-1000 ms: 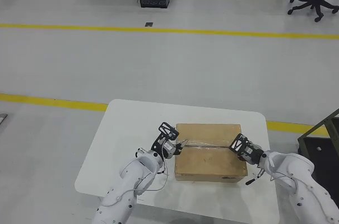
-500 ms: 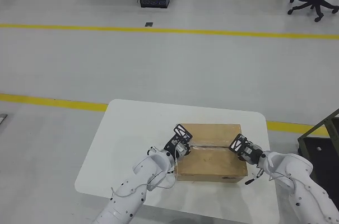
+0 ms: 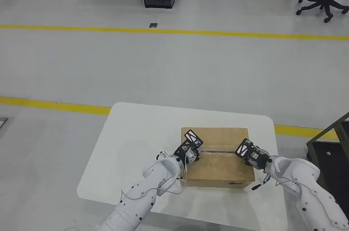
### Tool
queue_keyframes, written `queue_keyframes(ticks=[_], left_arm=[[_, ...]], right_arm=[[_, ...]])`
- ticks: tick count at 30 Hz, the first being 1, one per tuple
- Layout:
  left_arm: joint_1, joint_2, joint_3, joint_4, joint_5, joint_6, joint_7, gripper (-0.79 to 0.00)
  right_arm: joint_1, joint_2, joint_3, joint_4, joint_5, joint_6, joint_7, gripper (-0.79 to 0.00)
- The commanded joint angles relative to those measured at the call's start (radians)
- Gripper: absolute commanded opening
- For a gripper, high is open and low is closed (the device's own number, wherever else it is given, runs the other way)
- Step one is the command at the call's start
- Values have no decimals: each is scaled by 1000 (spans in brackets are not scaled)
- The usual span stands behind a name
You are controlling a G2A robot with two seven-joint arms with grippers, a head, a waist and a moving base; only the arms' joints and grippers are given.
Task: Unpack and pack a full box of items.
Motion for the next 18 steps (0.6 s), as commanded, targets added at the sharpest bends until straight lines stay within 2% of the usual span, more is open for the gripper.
queue_keyframes(ticks=[1, 14, 16, 18], left_arm=[[-5, -3, 7, 8, 2, 0, 3, -785], [-22, -14, 17, 37, 5, 1, 4, -785], [-22, -15, 17, 39, 8, -1, 3, -770], [-22, -15, 16, 39, 10, -4, 0, -751]], right_arm=[[1, 0, 0, 3, -2, -2, -2, -785], [2, 3, 5, 6, -6, -6, -11, -779], [2, 4, 7, 7, -5, -6, -13, -616], [0, 4, 12, 5, -2, -6, -15, -560]])
